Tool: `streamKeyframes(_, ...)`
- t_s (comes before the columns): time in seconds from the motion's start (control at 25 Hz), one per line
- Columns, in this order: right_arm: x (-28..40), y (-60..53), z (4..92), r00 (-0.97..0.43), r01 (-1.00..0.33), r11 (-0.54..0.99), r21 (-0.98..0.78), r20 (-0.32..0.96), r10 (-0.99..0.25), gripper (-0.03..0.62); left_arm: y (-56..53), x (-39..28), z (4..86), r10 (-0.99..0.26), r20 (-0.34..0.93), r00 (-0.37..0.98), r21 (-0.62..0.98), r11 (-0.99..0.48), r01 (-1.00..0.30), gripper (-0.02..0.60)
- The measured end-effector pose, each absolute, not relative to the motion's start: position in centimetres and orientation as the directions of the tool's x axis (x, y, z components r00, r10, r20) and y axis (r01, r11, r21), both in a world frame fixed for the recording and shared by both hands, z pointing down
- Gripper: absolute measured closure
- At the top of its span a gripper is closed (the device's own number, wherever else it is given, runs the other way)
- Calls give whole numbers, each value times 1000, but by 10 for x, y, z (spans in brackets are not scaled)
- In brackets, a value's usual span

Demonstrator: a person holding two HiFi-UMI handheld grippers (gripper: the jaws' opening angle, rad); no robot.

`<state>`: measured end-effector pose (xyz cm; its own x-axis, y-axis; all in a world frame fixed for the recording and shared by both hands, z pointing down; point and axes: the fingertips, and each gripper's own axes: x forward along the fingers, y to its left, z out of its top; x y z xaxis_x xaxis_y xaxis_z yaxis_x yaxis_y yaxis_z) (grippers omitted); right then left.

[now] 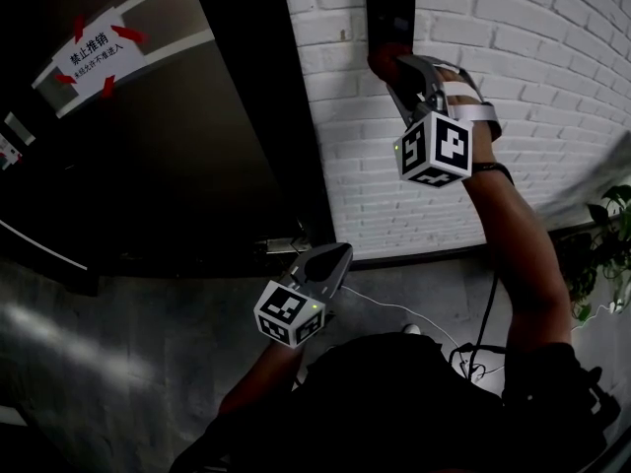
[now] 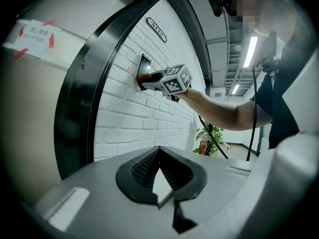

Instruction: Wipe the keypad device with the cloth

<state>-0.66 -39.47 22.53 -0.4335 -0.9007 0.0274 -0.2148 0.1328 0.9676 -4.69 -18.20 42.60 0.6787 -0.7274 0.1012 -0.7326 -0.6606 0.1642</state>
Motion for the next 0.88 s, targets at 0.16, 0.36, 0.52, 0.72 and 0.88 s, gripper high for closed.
streamKeyframes(0.16, -7, -395, 234, -428, -215, 155, 964, 50, -902, 453, -179, -50, 425, -725, 101, 681, 162, -664, -730, 565)
streamKeyframes(0.36, -6, -398, 250, -403, -207, 197, 958, 100, -910, 454, -170, -59, 425, -725, 106, 680, 158, -663, -732, 566)
streamKeyframes(0.52, -9, -387, 255, -400, -229, 225, 947, 119, -909, 454, -165, -68, 424, -720, 108, 686, 158, -668, -727, 565)
streamKeyframes(0.72, -6, -350, 272, -415, -314, 298, 902, 152, -897, 453, -156, -75, 429, -694, 108, 712, 170, -693, -701, 565)
streamKeyframes(0.88, 1, -297, 305, -498, -515, 454, 727, 178, -849, 453, -154, -83, 437, -678, 115, 726, 162, -708, -687, 566)
